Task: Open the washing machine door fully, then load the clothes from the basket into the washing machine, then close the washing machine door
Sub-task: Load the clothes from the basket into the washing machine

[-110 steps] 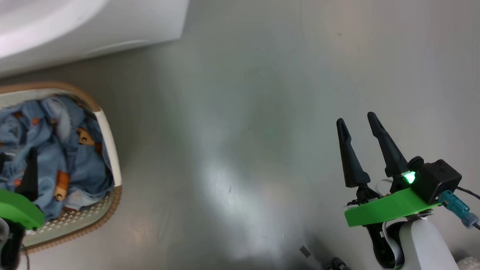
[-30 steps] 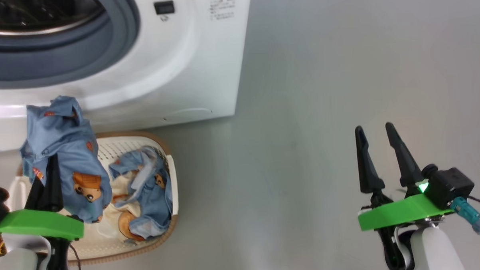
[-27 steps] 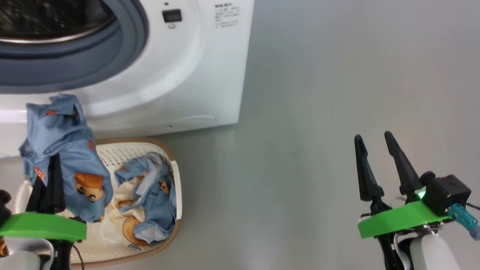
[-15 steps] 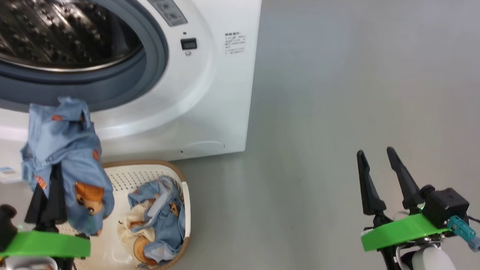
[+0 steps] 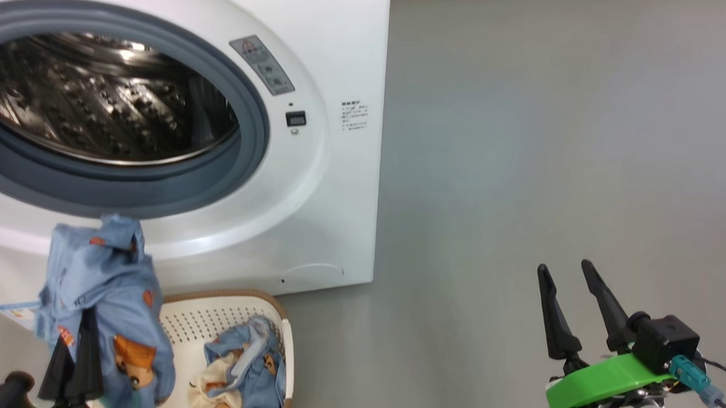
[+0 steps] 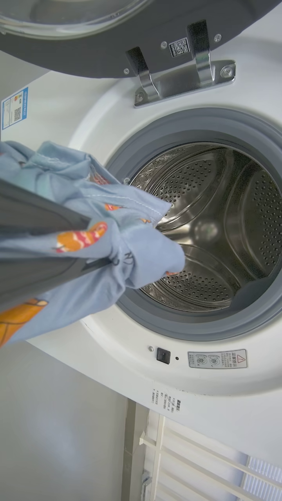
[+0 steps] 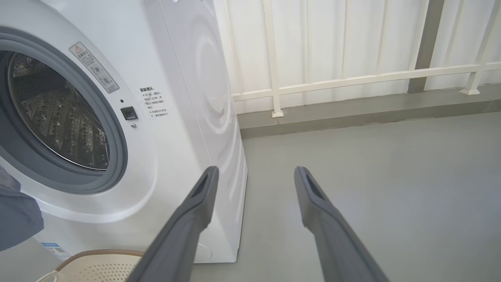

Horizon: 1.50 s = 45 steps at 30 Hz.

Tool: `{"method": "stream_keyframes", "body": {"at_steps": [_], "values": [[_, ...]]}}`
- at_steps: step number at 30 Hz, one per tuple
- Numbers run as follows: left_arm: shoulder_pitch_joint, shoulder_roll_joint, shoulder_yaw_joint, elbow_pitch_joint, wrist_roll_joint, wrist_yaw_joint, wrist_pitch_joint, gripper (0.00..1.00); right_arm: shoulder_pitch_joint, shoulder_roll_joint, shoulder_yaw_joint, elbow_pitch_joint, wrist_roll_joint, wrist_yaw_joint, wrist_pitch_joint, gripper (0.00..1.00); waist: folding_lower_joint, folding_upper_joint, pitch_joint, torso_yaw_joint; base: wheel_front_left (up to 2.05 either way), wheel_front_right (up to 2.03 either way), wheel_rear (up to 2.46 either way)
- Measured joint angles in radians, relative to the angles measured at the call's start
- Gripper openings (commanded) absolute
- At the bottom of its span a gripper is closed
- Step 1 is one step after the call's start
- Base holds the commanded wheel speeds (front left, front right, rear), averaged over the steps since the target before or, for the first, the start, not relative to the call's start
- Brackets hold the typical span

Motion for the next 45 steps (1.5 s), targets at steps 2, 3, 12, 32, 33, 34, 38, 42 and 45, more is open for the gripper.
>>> {"method": "stream_keyframes", "body": {"at_steps": [2, 3, 12, 32, 33, 34, 38, 42, 45], "values": [[0.015, -0.008, 0.008, -0.003, 0.008, 0.0, 0.0, 0.0, 0.01, 0.0, 0.0, 0.002, -0.013, 0.0, 0.0, 1.0, -0.0001, 0.0, -0.018, 0.0, 0.0, 0.0, 0.0], [0.019, -0.013, 0.011, -0.006, 0.011, 0.0, 0.0, 0.0, 0.016, 0.0, 0.0, 0.002, -0.022, 0.0, 0.0, 1.0, 0.0, 0.0, -0.026, 0.0, 0.0, 0.0, 0.0], [0.053, -0.023, 0.013, -0.021, 0.056, 0.0, 0.0, 0.0, 0.024, 0.0, -0.001, 0.002, -0.025, 0.0, 0.0, 1.0, 0.0, 0.0, -0.054, -0.005, 0.0, 0.0, 0.0], [0.021, -0.033, 0.026, -0.037, 0.013, 0.0, 0.0, 0.0, 0.04, 0.001, -0.004, -0.015, -0.015, 0.0, 0.0, 1.0, -0.0001, 0.0, 0.023, -0.012, 0.0, 0.0, 0.0], [0.006, -0.033, 0.026, -0.036, 0.013, 0.0, 0.0, 0.0, 0.04, 0.001, -0.004, -0.017, -0.015, 0.0, 0.0, 1.0, 0.0, 0.0, 0.033, -0.012, 0.0, 0.0, 0.0], [-0.01, -0.033, 0.025, -0.036, 0.013, 0.0, 0.0, 0.0, 0.04, 0.001, -0.004, -0.02, -0.015, 0.0, 0.0, 1.0, 0.0, 0.0, 0.043, -0.013, 0.0, 0.0, 0.0], [-0.098, -0.033, 0.025, -0.022, 0.01, 0.0, 0.0, 0.0, 0.026, 0.001, -0.002, -0.027, -0.015, 0.0, 0.0, 1.0, 0.0, 0.0, 0.092, -0.015, 0.0, 0.0, 0.0], [-0.186, -0.025, 0.031, -0.005, 0.002, 0.0, 0.0, 0.0, -0.012, 0.001, 0.022, -0.042, -0.014, 0.0, 0.0, 1.0, 0.0, 0.0, 0.145, -0.021, 0.0, 0.0, 0.0], [-0.247, -0.005, 0.045, 0.012, 0.001, 0.0, 0.0, 0.0, -0.032, 0.002, 0.039, -0.048, -0.012, 0.0, 0.0, 1.0, 0.0, 0.0, 0.185, -0.03, 0.0, 0.0, 0.0]]}}
